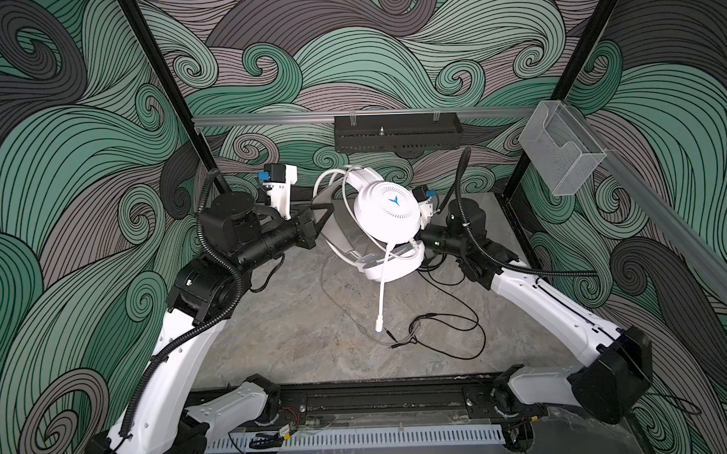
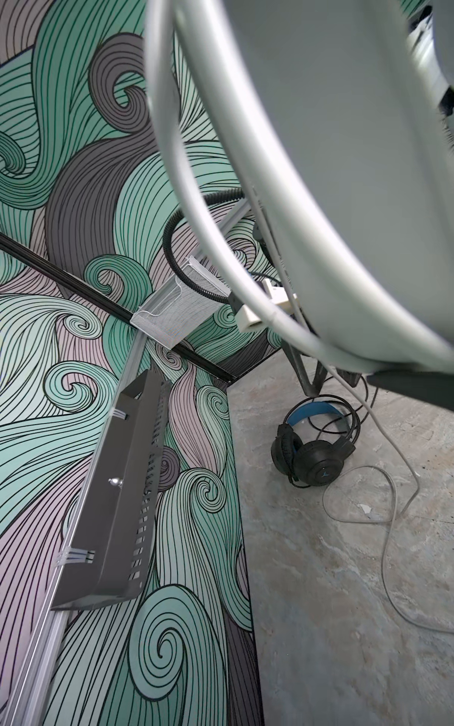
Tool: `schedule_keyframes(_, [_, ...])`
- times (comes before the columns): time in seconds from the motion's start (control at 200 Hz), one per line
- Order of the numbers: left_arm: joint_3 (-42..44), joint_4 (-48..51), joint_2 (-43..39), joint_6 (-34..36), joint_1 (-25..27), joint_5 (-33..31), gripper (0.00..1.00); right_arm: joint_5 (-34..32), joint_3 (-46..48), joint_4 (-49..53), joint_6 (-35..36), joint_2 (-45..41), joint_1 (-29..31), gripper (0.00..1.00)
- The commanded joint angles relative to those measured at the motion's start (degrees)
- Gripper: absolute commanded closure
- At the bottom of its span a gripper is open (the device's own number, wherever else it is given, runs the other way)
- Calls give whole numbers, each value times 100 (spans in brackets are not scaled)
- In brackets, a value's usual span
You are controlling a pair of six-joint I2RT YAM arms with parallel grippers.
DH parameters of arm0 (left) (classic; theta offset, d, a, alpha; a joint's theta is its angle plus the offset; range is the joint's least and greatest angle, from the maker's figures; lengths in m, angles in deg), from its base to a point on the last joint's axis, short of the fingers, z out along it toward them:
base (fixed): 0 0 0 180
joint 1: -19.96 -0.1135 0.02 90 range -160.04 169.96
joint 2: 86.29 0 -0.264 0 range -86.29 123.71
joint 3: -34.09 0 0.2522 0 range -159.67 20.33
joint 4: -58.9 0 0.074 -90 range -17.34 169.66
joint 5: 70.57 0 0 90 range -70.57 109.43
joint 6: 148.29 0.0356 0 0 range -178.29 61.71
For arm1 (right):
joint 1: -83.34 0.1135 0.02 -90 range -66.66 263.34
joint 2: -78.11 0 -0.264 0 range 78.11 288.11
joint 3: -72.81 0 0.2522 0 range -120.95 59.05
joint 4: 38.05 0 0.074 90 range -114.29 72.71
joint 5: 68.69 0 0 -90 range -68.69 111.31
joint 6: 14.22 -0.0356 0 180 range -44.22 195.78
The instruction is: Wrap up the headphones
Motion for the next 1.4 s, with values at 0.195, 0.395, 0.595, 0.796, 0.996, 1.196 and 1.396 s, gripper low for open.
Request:
schedule_keyframes(0.195, [-645, 99, 148, -295, 26, -369, 100, 1040, 164, -1375, -740, 339, -9, 30])
schedule_keyframes(0.395, [-693, 130, 199, -312, 22, -398, 100, 1120, 129, -1581, -804, 591, -11, 29])
schedule_keyframes(0.595, [-781, 111, 292, -364, 22, -359, 100, 1242, -241, -1740, -892, 1093, 77, 28])
schedule_keyframes(0.796, [-893, 112, 366, -407, 22, -410, 100, 1216, -456, -1796, -884, 1522, 162, 30])
schedule_keyframes(0.996, [-1184, 288, 535, -513, 26, -609, 100, 1309, -292, -2026, -1009, 1844, 189, 43])
schedule_keyframes(1.196, [-1243, 104, 579, -690, 22, -623, 100, 1340, -201, -2193, -1124, 2114, 234, 45])
schedule_keyframes(1.396, [-1463, 173, 676, -742, 22, -617, 100, 1355, -133, -2357, -1212, 2409, 240, 48])
